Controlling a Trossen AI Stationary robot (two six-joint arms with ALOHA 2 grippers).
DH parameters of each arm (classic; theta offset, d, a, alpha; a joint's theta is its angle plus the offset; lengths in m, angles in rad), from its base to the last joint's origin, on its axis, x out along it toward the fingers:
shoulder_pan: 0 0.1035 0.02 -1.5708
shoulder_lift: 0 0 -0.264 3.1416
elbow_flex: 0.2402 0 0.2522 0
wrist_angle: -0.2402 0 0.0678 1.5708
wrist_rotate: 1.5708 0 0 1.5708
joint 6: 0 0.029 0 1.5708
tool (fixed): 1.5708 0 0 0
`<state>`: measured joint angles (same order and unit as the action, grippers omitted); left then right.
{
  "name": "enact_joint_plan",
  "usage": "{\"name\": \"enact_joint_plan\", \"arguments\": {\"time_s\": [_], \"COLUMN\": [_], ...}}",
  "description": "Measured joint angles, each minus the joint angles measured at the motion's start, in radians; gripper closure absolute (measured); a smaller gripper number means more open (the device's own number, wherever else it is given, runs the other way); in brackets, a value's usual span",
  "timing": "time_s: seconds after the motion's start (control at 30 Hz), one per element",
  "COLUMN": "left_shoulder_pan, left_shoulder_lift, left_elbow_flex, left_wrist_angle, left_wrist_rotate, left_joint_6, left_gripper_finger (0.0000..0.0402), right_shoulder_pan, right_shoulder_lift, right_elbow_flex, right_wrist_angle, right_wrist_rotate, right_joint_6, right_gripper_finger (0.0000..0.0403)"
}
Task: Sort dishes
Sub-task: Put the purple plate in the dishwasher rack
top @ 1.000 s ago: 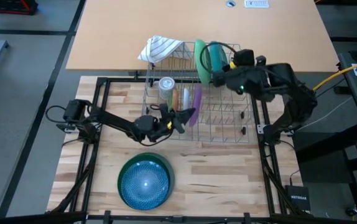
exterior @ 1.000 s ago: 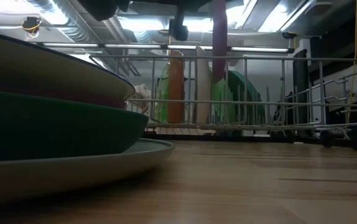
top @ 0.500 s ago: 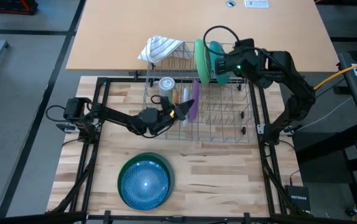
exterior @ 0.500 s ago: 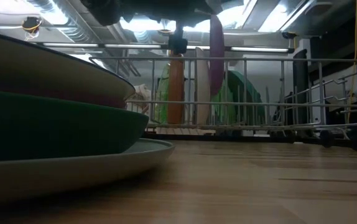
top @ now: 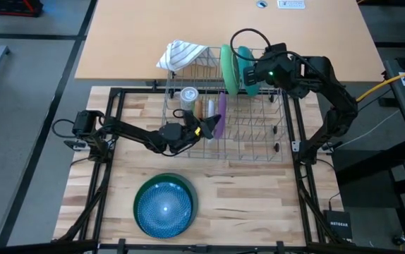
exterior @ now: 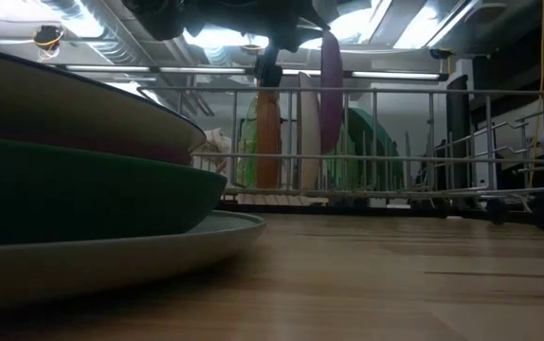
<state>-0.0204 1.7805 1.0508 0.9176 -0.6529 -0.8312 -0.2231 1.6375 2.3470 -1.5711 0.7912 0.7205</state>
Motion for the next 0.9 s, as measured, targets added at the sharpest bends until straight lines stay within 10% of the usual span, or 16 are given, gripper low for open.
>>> {"name": "enact_joint_plan", "arguments": {"time_s": [0.9], "left_shoulder_pan": [0.001], "left_shoulder_lift": [0.002], "left_elbow_flex": [-0.002], "left_wrist_angle": [-0.004], "left_wrist_rotate": [0.037], "left_joint_6": [0.065], "left_gripper_finger": [0.0384], "right_shoulder_pan": [0.000], "right_shoulder_lift": [0.000], "right_elbow_flex": [0.000], "right_wrist_angle": [0.000], "right_wrist_rotate": [-0.053], "right_joint_6": [-0.011], "right_gripper_finger": [0.0224]}}
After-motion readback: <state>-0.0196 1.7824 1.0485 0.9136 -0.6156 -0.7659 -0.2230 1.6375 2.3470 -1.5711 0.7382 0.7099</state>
